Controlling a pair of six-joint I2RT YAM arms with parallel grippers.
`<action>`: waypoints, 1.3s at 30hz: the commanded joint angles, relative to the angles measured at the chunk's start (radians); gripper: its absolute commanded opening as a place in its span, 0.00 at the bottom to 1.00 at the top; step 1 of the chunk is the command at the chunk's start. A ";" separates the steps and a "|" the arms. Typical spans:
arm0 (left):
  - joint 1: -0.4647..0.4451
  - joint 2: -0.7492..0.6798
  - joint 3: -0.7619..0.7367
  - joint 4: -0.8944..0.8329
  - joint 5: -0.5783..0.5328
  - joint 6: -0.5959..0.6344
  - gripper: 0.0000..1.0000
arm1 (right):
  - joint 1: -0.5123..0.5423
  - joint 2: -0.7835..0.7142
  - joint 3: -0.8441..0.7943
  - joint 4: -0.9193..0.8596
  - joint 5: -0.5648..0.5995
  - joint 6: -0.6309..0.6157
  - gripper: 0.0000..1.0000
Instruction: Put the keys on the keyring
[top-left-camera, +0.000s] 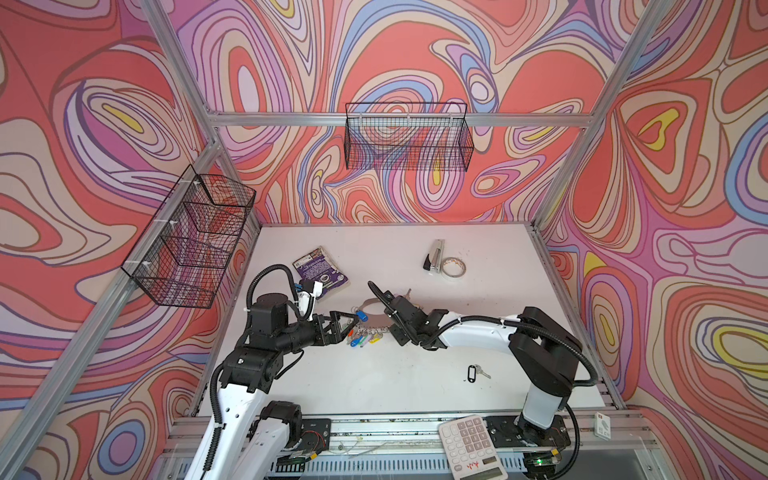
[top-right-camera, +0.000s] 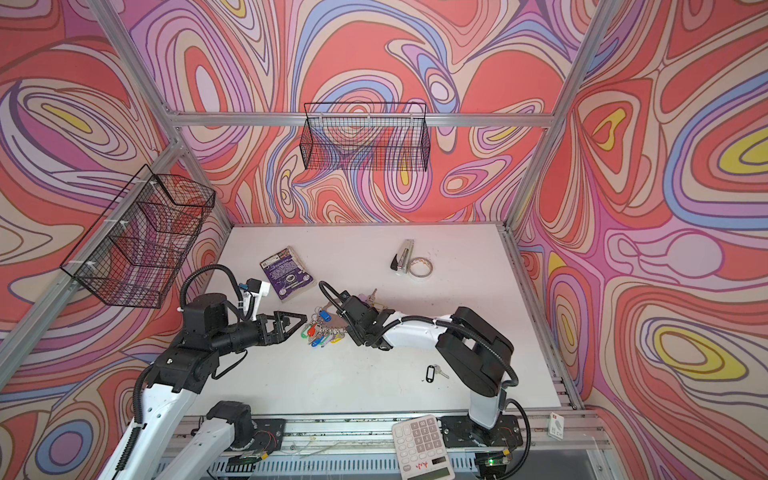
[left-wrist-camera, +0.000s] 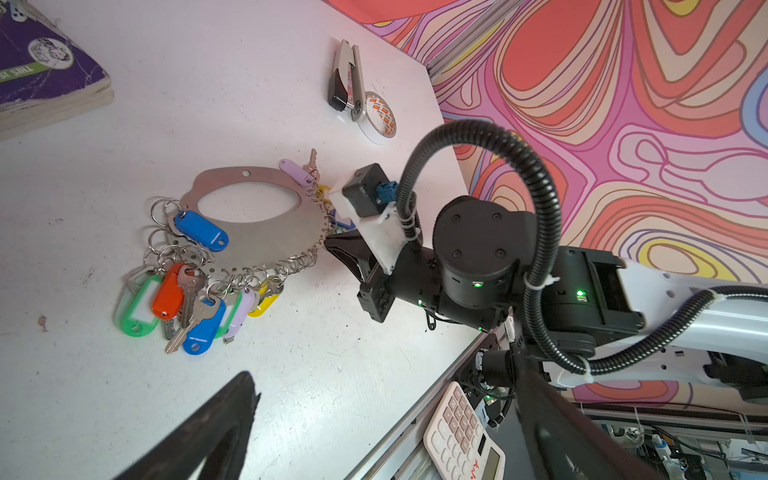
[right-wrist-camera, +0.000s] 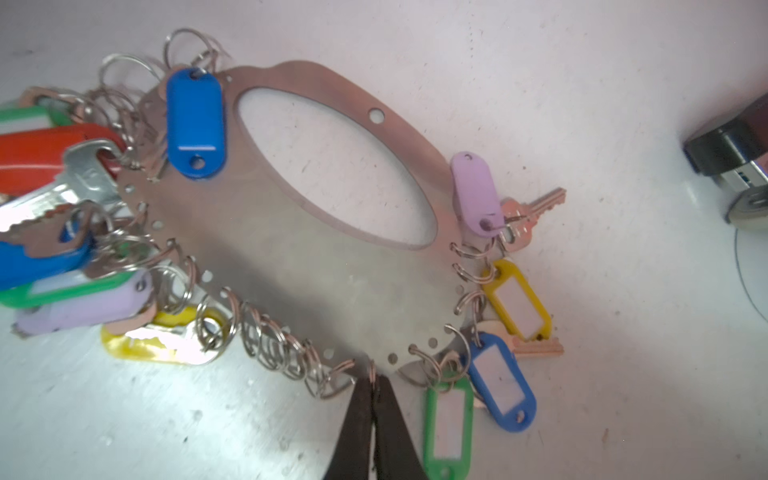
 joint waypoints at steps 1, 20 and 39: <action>0.000 -0.014 -0.025 0.031 -0.004 -0.026 1.00 | 0.006 -0.087 -0.026 -0.072 -0.055 0.062 0.00; -0.445 0.000 -0.255 0.178 -0.490 -0.217 0.75 | 0.006 -0.100 -0.100 -0.095 -0.345 0.409 0.00; -0.713 0.168 -0.333 0.433 -0.758 -0.126 0.63 | 0.008 -0.015 -0.059 -0.062 -0.411 0.493 0.06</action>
